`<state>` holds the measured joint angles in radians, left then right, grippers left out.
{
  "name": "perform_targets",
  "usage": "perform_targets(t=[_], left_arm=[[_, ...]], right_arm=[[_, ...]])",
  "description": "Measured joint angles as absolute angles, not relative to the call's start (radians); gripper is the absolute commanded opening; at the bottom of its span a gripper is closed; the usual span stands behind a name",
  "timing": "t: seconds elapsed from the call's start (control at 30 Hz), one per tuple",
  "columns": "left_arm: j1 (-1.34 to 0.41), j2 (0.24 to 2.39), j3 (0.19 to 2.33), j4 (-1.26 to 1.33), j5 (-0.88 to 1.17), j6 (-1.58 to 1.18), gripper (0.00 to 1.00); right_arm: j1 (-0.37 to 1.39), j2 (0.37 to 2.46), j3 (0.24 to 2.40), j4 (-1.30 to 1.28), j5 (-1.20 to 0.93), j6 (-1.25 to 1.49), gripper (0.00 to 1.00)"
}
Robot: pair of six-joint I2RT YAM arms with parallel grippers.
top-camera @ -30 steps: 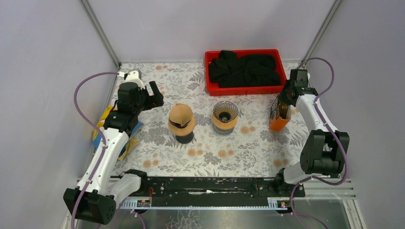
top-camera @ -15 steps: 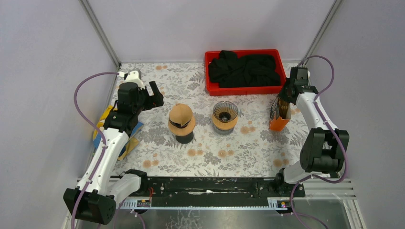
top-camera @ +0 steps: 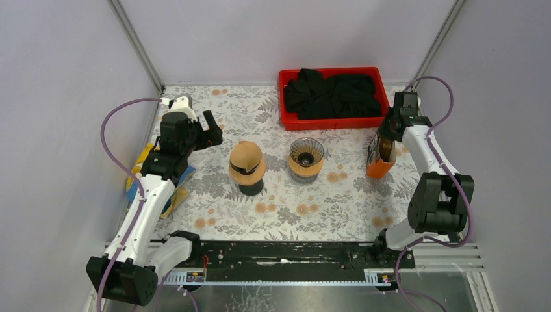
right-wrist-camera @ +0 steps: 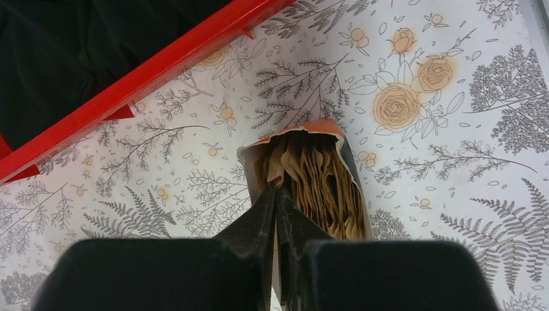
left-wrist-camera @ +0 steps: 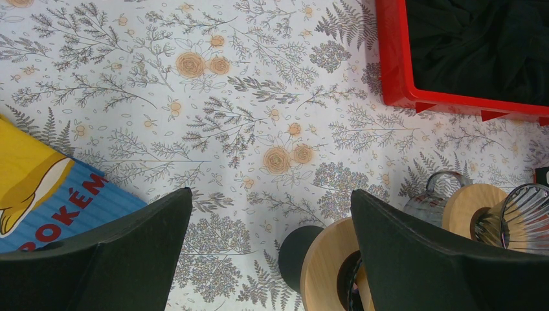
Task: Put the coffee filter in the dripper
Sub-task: Pick up the coffee filter from the coffee filter holder.
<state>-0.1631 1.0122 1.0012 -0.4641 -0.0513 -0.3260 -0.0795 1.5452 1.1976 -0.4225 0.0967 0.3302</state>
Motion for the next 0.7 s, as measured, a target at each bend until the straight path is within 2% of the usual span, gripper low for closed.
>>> perform_targets(t=[0.13,0.33,0.7], left_arm=[[-0.163,1.012,1.001,-0.464,-0.051,-0.326,1.00],[-0.163,1.012,1.001,-0.464,-0.051,-0.326,1.00],[-0.163,1.012,1.001,-0.464,-0.051,-0.326,1.00]], right_arm=[[-0.080,1.545,1.212,-0.436,0.113,0.323,0.02],[-0.080,1.528,1.233,-0.437,0.115,0.313,0.01],[-0.080,1.494,1.266,-0.444,0.101,0.305,0.09]])
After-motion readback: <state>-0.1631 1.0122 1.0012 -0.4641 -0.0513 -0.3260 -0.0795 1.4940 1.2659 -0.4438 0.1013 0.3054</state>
